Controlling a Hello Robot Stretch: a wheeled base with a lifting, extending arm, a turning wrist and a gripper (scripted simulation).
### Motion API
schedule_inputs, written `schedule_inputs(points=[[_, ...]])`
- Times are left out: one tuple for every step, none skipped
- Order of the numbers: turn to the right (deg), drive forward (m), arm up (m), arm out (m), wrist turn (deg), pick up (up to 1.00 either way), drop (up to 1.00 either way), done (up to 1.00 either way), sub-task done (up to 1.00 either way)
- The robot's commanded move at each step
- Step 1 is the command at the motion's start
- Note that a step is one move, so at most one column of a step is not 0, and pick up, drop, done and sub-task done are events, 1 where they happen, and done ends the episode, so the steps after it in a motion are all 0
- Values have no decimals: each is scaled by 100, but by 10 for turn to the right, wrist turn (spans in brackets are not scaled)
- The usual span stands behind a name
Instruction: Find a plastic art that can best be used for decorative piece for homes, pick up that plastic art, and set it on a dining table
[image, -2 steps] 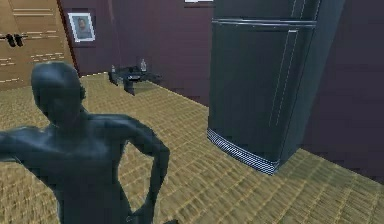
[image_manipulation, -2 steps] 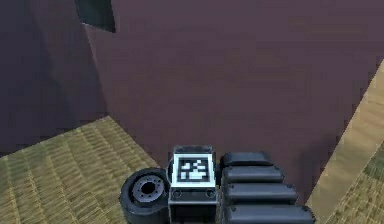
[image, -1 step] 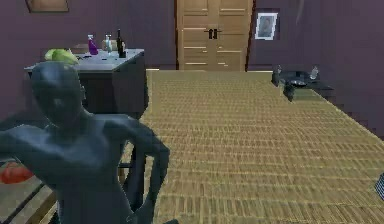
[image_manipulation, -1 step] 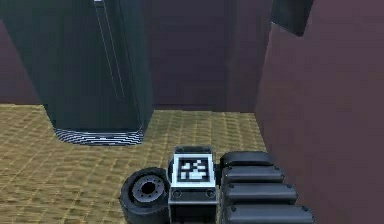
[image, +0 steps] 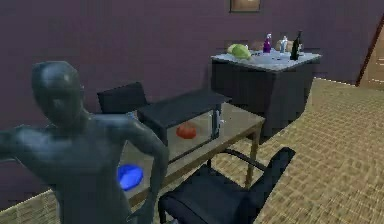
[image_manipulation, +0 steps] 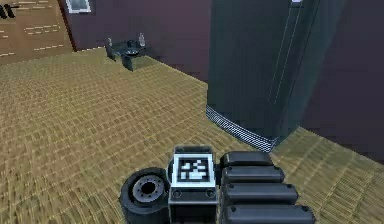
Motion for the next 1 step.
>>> schedule_inputs(points=[[-450,0,0,0,0,0,0,0,0]])
